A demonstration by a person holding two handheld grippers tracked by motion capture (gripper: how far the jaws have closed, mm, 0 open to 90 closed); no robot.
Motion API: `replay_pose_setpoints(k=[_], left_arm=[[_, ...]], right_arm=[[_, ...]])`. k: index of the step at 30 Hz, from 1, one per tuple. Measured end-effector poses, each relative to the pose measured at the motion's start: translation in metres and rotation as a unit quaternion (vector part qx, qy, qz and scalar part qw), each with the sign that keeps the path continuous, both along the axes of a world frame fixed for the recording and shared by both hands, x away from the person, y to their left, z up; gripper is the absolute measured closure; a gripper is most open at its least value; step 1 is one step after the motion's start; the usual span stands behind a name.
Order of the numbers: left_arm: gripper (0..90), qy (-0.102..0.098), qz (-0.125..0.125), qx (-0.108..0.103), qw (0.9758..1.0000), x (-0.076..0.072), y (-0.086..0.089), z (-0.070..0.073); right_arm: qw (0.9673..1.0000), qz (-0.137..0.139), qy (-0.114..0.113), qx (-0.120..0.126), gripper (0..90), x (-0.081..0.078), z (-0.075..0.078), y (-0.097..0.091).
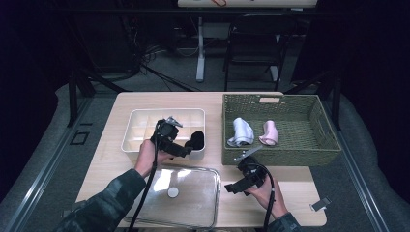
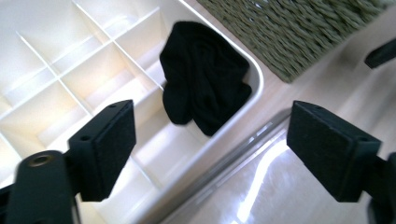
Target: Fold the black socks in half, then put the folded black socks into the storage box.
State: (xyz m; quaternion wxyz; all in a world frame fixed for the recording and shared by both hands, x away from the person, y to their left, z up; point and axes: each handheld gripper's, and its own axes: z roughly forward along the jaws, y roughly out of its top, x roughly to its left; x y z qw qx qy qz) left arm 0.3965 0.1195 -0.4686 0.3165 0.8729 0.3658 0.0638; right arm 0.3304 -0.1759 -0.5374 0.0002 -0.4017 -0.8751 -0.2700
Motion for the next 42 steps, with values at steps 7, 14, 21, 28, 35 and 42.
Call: replay_pose_setpoints(k=[7,14,21,28,35,42], left_arm=[[8.1,-0.010,-0.003,0.002,0.9999,-0.028,0.007,-0.005],[7.1,-0.009,0.015,0.003,0.9998,-0.037,0.022,-0.017],[5.3,-0.008,0.029,0.013,0.9995,-0.046,0.034,-0.026],[3.6,-0.020,0.036,0.021,0.9989,-0.056,0.040,-0.031],[0.2,-0.016,0.029,0.041,0.9986,-0.075,0.040,-0.040],[0.0,-0.007,0.023,0.038,0.9990,-0.089,0.046,-0.045]], right_arm=[[0.9999,0.001,-0.014,0.005,0.7,-0.002,0.002,0.003],[0.9999,0.002,-0.017,0.000,0.0,-0.003,0.003,0.004],[0.9998,0.004,-0.018,-0.001,0.0,-0.004,0.003,0.005],[0.9998,0.008,-0.020,0.003,0.0,-0.005,0.004,0.007],[0.9996,0.021,-0.018,-0.007,0.0,-0.005,0.004,0.009],[0.9989,0.037,-0.025,-0.014,0.0,-0.008,0.005,0.013]])
